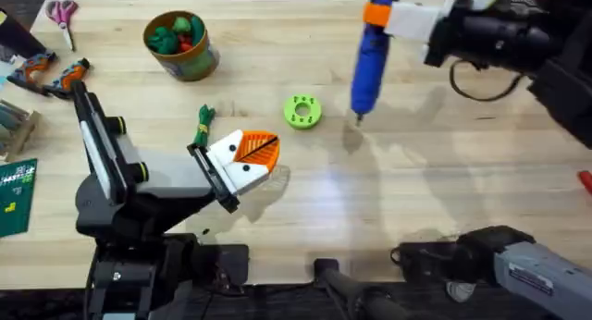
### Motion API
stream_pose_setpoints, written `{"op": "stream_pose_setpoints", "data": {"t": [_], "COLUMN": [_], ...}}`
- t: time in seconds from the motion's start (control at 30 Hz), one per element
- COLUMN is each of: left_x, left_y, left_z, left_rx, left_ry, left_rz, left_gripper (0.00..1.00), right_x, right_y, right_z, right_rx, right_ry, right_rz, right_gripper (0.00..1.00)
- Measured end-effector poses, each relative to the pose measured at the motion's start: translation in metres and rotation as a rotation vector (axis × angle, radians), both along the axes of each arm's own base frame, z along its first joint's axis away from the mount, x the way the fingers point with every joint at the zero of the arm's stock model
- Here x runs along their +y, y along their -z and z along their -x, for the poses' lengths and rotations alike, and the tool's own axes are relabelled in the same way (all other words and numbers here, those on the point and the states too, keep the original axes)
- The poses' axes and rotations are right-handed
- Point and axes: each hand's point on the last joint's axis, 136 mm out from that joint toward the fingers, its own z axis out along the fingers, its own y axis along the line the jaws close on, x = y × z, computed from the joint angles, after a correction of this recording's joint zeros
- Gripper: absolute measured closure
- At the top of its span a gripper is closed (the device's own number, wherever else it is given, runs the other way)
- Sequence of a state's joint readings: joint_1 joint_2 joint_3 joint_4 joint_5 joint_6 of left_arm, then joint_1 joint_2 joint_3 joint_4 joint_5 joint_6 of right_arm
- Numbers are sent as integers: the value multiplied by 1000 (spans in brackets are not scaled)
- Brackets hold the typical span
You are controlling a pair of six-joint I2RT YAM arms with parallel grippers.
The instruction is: Pick up the gripper from the table and insert it into the empty holder that is missing its gripper. Then pick up a screw, insert it into the mounting hole, and use the screwdriver to tighten it. Finally, clean up the table by picking up the vegetable and placing it into the bucket.
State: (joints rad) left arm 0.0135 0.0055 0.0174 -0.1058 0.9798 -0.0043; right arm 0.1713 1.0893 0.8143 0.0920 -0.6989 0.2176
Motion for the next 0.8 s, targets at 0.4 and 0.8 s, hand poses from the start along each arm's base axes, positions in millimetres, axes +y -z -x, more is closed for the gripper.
{"op": "stream_pose_setpoints", "data": {"t": [0.4,0.8], "left_x": [0,0], "left_y": [0,0], "left_z": [0,0], "left_rx": [0,0], "left_ry": [0,0], "left_rz": [0,0], "left_gripper": [987,987], "right_x": [91,152], "right_y": [-79,-79], "right_z": [62,115], "right_rx": [-441,-692], "right_ry": [-394,-616], "right_rz": [-134,-138], "right_gripper": [976,976]}}
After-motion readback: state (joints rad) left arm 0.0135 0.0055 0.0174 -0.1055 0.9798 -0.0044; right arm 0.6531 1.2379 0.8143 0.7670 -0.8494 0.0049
